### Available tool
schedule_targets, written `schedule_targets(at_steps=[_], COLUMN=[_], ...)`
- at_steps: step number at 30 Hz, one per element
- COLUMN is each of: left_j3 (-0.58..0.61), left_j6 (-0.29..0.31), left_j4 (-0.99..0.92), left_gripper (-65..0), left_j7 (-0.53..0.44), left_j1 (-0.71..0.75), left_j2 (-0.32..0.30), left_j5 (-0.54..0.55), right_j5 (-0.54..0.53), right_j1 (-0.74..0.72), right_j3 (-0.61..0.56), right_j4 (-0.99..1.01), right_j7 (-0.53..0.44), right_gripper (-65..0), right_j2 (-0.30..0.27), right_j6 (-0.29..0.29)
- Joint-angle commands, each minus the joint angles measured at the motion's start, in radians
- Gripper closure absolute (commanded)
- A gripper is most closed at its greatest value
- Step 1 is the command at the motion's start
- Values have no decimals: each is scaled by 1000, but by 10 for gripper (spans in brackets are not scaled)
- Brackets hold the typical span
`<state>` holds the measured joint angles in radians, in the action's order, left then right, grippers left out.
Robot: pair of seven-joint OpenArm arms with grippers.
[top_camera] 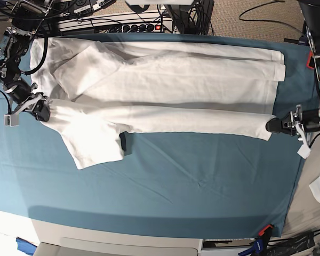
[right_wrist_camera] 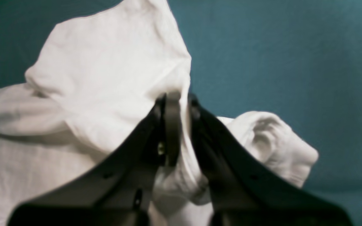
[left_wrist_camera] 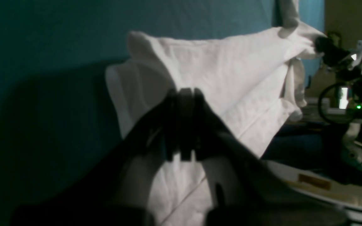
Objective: Fold the T-shirt properly
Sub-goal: 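Lay the folded side down onto the shirt and release both grippers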
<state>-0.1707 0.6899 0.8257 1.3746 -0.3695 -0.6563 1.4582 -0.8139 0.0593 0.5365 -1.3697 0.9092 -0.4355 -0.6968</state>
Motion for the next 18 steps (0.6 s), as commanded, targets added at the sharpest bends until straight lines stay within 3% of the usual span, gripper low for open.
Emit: schedule_targets(at_steps=[1, 12, 18], left_j3=[-24, -123, -122], left_j6=[8, 8, 8], left_j4=[37, 150, 151], left_gripper=[0, 0, 0], left_j7=[-2, 14, 22], left_j1=[-1, 135, 148], left_j2=[-28, -29, -29], left_j5=[25, 25, 25], right_j5=[-27, -35, -35], right_j1=[-7, 64, 74], right_j3=[8, 8, 8], right_j4=[-19, -19, -19], right_j7=[-19, -14, -1], right_gripper=[0, 0, 0], right_j2=[-27, -31, -68], right_j6=[-1, -1, -1])
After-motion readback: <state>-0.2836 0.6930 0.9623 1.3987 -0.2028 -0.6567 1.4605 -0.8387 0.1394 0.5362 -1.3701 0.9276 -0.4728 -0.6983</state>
